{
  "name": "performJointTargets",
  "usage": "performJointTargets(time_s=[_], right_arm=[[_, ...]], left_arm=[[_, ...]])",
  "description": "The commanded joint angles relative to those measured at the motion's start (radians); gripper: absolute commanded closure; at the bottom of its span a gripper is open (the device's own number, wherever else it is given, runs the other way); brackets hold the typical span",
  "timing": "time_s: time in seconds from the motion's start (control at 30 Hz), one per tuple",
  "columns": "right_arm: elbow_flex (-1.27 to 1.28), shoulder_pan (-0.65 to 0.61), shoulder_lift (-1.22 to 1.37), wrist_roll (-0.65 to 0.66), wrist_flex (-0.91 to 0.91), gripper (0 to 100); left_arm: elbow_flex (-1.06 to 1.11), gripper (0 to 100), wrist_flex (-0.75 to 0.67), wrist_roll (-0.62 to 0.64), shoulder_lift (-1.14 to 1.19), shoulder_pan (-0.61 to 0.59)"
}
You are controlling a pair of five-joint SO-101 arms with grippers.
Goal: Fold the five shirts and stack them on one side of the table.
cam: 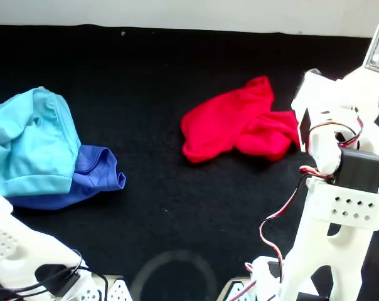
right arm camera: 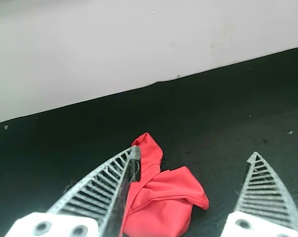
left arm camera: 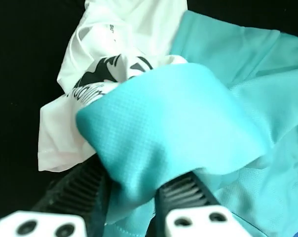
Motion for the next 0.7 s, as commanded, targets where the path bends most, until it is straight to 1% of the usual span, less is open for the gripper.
performJointTargets(time_s=[0.0, 0.07, 0.1, 0.2, 0.3, 0.57, 0.67], right_arm=[[-0.044, -0.007, -0.001, -0.008, -0.001, 67.4], [-0.044, -0.007, -0.001, -0.008, -0.001, 67.4], [-0.044, -0.007, 0.001, -0.008, -0.001, 67.4], [-0.042, -0.008, 0.01, -0.012, -0.002, 67.4], [0.007, -0.053, 0.03, -0.009, -0.027, 67.4], [0.266, -0.265, 0.127, -0.008, -0.24, 67.4], [0.351, -0.361, 0.16, -0.006, -0.32, 67.4]], left_arm=[[-0.039, 77, 0.081, -0.005, -0.016, -0.002], [-0.099, 73, 0.13, -0.003, -0.044, 0.004], [-0.139, 72, 0.153, -0.002, -0.061, 0.005], [-0.243, 73, 0.203, -0.002, -0.117, 0.058], [-0.298, 73, 0.229, -0.002, -0.176, 0.134], [-0.294, 73, 0.235, 0.0, -0.288, 0.392], [-0.228, 73, 0.235, 0.0, -0.288, 0.473]])
